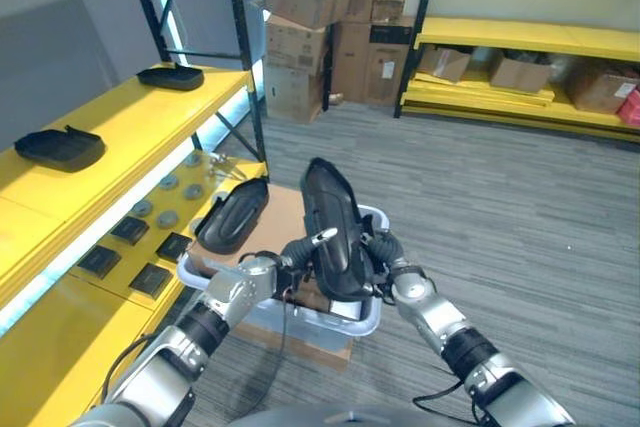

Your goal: Move parts from the plastic box to the shelf.

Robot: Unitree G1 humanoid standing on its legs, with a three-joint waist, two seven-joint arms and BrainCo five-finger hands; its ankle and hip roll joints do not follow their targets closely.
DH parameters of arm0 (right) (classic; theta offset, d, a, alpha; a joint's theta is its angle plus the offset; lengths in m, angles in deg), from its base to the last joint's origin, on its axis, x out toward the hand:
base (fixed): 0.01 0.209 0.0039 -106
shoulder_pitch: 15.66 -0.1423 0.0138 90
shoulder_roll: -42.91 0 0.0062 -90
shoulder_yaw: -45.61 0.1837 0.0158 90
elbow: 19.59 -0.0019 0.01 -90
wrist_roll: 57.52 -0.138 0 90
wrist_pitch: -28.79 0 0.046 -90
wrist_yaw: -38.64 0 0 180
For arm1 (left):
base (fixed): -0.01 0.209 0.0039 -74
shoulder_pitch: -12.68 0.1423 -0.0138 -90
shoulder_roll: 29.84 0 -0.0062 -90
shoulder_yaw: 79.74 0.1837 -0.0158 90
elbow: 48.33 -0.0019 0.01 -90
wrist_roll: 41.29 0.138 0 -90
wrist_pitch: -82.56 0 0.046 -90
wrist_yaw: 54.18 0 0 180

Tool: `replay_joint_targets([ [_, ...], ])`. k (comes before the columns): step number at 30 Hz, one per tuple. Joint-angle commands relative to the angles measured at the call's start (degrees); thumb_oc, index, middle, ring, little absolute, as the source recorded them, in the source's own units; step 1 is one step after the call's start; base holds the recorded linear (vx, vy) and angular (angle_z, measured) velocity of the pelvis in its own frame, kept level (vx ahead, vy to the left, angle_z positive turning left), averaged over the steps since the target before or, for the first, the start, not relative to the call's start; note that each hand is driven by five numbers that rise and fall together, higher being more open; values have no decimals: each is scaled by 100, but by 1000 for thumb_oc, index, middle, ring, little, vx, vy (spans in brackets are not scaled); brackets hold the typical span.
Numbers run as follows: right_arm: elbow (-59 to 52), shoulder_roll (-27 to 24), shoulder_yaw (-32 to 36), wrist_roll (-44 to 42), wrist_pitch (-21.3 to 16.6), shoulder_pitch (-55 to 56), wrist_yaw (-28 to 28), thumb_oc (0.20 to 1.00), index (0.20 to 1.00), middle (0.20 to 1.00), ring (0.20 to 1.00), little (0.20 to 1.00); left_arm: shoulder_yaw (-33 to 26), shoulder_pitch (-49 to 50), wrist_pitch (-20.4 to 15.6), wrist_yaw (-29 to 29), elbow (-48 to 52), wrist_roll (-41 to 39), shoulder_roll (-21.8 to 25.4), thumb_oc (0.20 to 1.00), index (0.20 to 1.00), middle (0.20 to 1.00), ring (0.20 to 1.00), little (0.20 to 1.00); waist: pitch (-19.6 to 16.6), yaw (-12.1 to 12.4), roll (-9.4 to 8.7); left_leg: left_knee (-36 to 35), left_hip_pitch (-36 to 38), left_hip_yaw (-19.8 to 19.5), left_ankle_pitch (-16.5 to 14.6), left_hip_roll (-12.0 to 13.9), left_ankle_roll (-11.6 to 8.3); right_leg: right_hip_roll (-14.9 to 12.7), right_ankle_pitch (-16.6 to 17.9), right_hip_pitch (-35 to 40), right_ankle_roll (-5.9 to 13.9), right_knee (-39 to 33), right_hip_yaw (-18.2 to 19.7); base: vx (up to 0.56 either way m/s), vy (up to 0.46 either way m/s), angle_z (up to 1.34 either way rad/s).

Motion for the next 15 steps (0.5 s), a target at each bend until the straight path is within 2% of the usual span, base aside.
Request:
replay_joint_targets([
  [1,35,173,-176,-9,-353,-713,138,200,200,200,200,200,250,-534,-506,79,91,172,-151,200,200,200,200,200,-90,98,-220,138,-57,-333,-354,202,-183,-422,315,228,451,-584,-134,0,0,0],
  [7,266,177,-188,-138,-541,-730,219,200,200,200,200,200,298,-534,-715,179,99,546,-72,200,200,200,200,200,-91,132,-207,133,-31,-359,-354,187,-184,-422,320,265,446,-592,-140,0,0,0],
  [14,318,211,-145,-473,-691,-719,246,200,200,200,200,200,338,-552,-1022,-79,267,324,-56,200,200,200,200,200,-88,142,-206,105,24,-397,-355,162,-175,-426,333,308,448,-595,-137,0,0,0],
  [15,330,208,-124,-577,-792,-700,199,514,514,514,514,514,314,-545,-1091,-153,314,330,-40,200,200,200,200,200,-85,148,-208,102,25,-411,-351,157,-178,-428,341,313,450,-600,-137,0,0,0],
])
